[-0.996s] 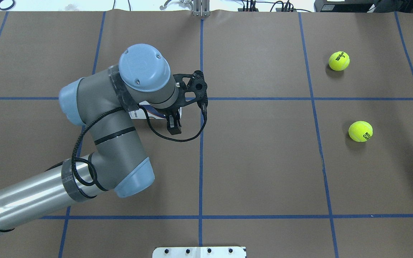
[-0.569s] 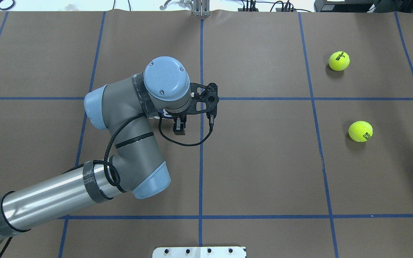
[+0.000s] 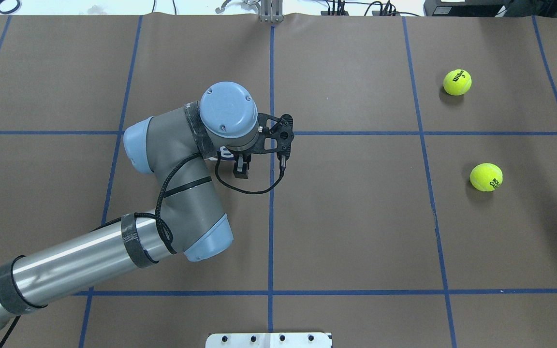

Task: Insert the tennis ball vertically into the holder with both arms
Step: 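Close the left gripper on the can's open end and grip it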

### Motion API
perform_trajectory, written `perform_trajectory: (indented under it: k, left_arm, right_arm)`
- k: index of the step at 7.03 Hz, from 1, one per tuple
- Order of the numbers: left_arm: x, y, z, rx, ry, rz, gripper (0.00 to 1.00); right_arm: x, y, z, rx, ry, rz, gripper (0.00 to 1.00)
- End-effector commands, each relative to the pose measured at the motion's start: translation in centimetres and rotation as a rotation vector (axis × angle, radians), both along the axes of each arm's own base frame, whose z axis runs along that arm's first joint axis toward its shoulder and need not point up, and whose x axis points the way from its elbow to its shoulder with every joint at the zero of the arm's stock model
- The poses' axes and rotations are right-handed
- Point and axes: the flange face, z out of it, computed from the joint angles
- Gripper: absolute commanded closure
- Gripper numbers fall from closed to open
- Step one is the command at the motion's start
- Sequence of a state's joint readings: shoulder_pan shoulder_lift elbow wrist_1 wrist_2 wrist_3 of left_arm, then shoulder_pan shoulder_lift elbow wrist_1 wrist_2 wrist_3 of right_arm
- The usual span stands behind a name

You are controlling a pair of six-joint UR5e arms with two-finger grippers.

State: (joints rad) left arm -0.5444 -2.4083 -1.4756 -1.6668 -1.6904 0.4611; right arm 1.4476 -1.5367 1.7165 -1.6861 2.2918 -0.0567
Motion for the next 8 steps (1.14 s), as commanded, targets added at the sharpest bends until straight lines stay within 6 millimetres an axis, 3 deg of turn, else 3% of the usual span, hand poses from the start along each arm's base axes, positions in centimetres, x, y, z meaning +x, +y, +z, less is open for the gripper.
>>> perform_trajectory:
  k: [1,4,8]
  left_arm:
    - [0.3,-0.6,0.5,0.011,0.006,-0.016,0.01]
    - [1.2,-2.0,2.3,0.036,0.015,-0.032,0.01]
    - [1.5,-2.2,3.7,0.03,-0.009,-0.025,0.01]
  right_arm:
    - [-0.1,-0.1,-0.2,0.004,-0.001,-0.001,0.0]
    - [-0.1,-0.1,-0.2,0.005,-0.001,-0.002,0.0]
    - [-0.1,-0.2,-0.2,0.005,-0.001,-0.002,0.0]
